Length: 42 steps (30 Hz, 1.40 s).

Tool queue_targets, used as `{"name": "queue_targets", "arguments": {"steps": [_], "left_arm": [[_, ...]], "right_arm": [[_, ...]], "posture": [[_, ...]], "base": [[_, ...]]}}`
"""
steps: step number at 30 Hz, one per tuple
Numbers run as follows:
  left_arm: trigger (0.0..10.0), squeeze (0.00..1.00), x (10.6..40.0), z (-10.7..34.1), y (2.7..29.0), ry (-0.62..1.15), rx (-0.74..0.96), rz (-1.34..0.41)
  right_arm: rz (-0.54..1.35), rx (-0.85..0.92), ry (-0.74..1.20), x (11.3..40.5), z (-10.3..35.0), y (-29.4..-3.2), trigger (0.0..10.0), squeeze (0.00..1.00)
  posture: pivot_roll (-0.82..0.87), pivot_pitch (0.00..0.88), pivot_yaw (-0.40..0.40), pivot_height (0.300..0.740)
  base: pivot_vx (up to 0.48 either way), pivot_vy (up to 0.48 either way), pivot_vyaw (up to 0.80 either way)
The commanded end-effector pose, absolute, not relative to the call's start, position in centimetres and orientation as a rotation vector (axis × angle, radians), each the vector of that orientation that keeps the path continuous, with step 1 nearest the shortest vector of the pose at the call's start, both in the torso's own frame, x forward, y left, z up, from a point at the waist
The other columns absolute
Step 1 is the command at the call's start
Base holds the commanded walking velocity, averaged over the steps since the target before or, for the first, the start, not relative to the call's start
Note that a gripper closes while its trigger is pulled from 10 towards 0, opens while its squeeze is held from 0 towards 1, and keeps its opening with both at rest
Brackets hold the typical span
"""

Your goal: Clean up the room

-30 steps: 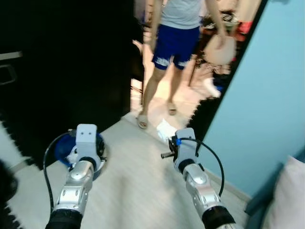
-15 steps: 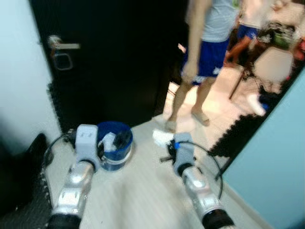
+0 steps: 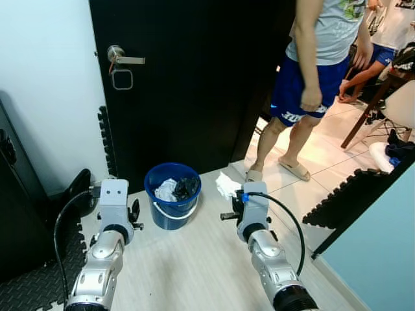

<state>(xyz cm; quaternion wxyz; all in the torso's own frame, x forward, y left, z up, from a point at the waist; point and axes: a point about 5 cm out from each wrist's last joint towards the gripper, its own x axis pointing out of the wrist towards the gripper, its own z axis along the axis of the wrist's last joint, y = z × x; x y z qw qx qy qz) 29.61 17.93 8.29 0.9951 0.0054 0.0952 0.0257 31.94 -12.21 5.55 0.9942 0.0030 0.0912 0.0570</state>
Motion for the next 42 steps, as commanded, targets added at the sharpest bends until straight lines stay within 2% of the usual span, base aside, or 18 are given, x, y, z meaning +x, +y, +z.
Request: {"name": "queue_targets", "arguments": {"steps": [1,9,15,23,42], "left_arm": [[10.0,0.0,29.5,8.5,17.7,0.173,0.007,0.039],[10.0,0.0,29.6,9.1,17.2,0.144,0.013,0.027],[10.0,0.0,30.2,9.4,17.3,0.141,0.034,0.002],[10.0,0.0,30.8,9.3,17.6,0.155,0.024,0.01],[10.0,0.0,30.2,9.2,17.5,0.134,-0.022,0.022]], "right_arm": [[0.103,0.004,0.168,32.2,5.9,-12.5,10.0,0.0],[0.127,-0.008,0.158,32.2,6.0,-12.4,10.0,0.0],[0.062,0.051,0.181,32.1,5.5,-12.8,10.0,0.0],[0.024,0.012,0.144,32.2,6.0,-13.2,10.0,0.0],[0.145,-0.01,0.143,31.8,5.8,-12.2,10.0,0.0]], "posture": [[0.12,0.0,-0.123,0.726],[0.12,0.0,-0.122,0.726],[0.12,0.0,-0.08,0.726],[0.09,0.0,-0.038,0.726],[0.11,0.0,-0.084,0.726]], "base": [[0.0,0.0,0.0],[0.0,0.0,0.0],[0.0,0.0,0.0],[0.0,0.0,0.0],[0.0,0.0,0.0]]}}
